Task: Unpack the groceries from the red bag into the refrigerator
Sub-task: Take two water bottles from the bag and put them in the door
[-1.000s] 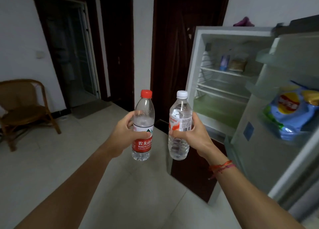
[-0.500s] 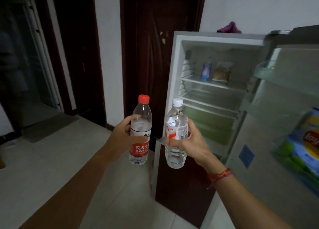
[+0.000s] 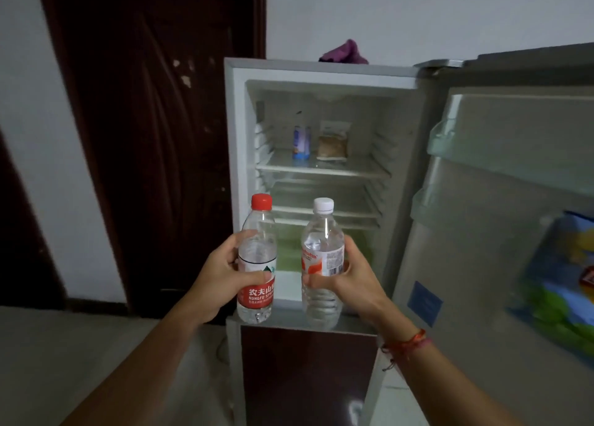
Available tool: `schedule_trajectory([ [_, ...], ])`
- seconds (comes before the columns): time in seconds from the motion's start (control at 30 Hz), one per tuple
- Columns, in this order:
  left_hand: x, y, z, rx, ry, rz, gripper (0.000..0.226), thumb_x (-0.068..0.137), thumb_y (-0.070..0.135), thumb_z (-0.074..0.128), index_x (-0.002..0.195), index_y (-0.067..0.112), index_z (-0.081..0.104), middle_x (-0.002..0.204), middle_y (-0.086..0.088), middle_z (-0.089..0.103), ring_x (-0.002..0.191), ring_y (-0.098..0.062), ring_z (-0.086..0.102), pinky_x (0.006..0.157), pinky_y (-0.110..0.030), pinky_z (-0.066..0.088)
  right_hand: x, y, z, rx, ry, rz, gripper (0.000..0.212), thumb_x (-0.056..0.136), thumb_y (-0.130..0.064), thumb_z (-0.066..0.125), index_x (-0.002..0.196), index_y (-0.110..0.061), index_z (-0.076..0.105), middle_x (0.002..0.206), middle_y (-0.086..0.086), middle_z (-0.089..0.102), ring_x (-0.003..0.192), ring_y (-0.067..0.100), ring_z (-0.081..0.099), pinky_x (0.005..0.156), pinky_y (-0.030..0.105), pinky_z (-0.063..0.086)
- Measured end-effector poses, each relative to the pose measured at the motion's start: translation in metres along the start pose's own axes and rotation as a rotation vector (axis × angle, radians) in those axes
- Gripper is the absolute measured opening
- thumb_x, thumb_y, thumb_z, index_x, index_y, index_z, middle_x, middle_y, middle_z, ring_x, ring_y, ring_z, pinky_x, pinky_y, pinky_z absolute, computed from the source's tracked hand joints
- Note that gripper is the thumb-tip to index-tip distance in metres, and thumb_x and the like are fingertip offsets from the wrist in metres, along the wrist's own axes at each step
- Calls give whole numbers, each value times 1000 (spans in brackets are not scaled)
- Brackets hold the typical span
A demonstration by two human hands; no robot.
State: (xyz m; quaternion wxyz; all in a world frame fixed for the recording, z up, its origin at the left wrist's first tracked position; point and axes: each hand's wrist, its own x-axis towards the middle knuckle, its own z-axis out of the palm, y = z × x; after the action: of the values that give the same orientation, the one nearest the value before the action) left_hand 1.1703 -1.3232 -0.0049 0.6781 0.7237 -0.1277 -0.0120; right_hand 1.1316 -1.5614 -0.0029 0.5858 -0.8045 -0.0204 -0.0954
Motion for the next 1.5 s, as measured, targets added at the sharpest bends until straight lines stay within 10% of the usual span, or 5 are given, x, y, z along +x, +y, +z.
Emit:
schedule_trajectory([
  [0.27,88,-33,34,-17,-294,-14,79,66,-7,83,131,30,56,114,0,71,104,-16,68,87,-38,57,17,30,-19,-14,234,117,73,66,-10,90,120,-40,53,106,-10,73,95,7,72,83,29,57],
  [0.77,94,-70,188,-92,-781,-58,75,65,-7,82,127,29,60,115,1,72,103,-18,69,84,-38,57,-94,90,-90,-102,664,386,72,49,-24,90,113,-34,57,103,-5,74,95,15,73,94,47,58],
  [1.5,66,-76,228,-65,-800,-54,73,64,-8,84,114,39,59,104,15,72,95,-6,70,82,-30,56,-129,102,-103,-210,684,412,72,58,-27,91,117,-43,53,108,-14,72,100,9,70,98,46,56],
])
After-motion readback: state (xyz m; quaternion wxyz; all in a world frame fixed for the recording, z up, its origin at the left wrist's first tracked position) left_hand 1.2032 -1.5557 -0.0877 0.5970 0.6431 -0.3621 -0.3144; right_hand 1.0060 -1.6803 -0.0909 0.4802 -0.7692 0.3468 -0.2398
